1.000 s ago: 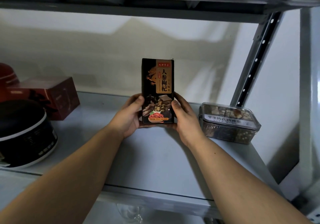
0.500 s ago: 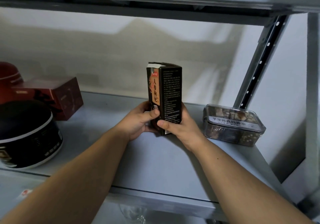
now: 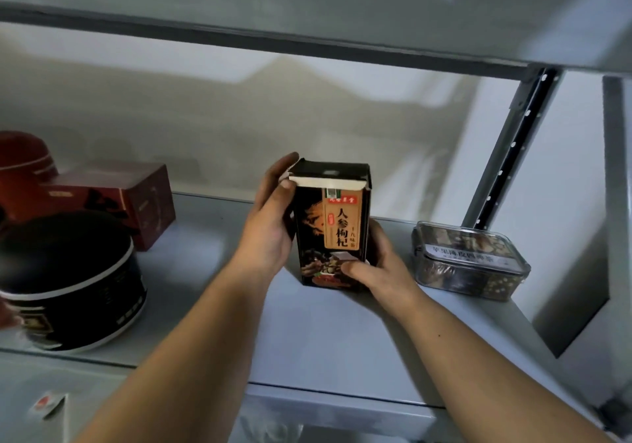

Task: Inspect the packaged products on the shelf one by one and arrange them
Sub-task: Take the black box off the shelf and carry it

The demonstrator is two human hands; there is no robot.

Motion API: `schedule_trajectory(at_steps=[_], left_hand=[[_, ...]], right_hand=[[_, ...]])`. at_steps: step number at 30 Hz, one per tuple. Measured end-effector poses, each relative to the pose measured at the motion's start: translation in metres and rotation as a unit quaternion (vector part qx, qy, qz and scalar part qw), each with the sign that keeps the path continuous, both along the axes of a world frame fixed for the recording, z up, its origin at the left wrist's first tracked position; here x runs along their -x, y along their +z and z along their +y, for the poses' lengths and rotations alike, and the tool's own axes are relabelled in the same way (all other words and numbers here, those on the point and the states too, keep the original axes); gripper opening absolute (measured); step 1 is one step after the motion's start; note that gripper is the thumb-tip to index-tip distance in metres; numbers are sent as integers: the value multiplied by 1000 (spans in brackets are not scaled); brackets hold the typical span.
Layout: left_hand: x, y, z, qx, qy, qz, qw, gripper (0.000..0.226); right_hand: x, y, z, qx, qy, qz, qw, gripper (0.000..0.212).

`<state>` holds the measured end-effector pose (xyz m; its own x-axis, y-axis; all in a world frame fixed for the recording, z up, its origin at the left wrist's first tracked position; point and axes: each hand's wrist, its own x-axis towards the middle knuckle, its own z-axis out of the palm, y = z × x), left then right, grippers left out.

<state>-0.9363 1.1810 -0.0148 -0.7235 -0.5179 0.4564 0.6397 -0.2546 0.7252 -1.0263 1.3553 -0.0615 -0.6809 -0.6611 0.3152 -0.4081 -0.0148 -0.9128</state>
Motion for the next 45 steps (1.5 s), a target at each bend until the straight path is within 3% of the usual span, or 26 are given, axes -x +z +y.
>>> schedule_trajectory(at_steps=[4,10,15,21,24,29,32,36,38,42,45], left_hand=[[-13,15,7,25,7,26,999,12],[-26,17,13,96,-45,66,992,31],[-25,23,15,51,-3,16,999,39],[-21,23,16,33,-6,12,999,6],[-18,19,19,30,23,3,999,16],[-5,4,27,9,71,-111,991,34],[7,-10,22,11,43,-188,981,59],[24,-41,15,56,-45,-281,957,109],[14,-38,23,107,-72,-282,951,98],[1,-32,35,185,-135,-232,945,47],[-12,-21,46,209,-162,-236,935,31]], right_hand=[[-5,2,0,-47,-31,32,998,62],[-5,-3,-4,-75,-56,29,995,47],[-7,-2,-4,-83,-68,21,994,47],[-6,-2,-5,-88,-76,25,993,47],[-4,-1,-5,-83,-71,13,994,55],[-8,4,-4,-54,-68,-15,996,63],[-12,9,-2,-46,-72,-23,996,57],[-13,9,11,-20,-100,-41,994,51],[-15,9,20,2,-116,-59,991,56],[-29,10,41,62,-122,-115,984,48],[-50,12,58,81,-121,-137,980,60]])
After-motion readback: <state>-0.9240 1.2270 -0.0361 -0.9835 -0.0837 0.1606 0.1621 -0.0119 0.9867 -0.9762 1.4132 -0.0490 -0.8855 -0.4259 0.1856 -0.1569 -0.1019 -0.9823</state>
